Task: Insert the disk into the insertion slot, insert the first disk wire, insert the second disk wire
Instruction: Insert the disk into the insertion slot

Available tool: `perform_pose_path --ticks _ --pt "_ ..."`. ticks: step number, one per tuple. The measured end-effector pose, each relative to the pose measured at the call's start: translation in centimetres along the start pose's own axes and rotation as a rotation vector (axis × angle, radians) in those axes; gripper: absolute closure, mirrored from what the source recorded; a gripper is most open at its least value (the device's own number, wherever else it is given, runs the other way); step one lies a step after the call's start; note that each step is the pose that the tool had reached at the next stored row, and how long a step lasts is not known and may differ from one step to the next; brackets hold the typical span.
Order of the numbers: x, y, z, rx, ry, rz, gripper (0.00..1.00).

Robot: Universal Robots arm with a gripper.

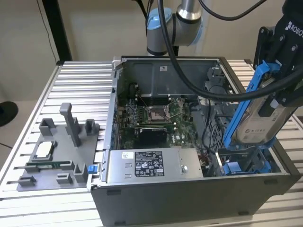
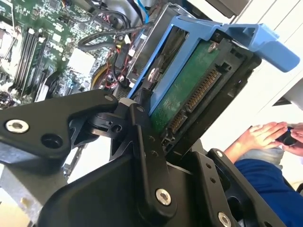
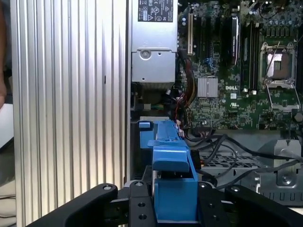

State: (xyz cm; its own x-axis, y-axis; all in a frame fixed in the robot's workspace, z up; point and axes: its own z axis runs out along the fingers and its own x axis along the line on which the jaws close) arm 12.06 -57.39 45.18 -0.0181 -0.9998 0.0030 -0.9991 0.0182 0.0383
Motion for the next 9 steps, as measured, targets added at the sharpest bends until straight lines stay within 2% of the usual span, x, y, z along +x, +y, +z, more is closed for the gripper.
perform_pose_path --ticks 9 --pt "-0.01 -0.46 0.84 0.0000 -0.0006 0.000 1.00"
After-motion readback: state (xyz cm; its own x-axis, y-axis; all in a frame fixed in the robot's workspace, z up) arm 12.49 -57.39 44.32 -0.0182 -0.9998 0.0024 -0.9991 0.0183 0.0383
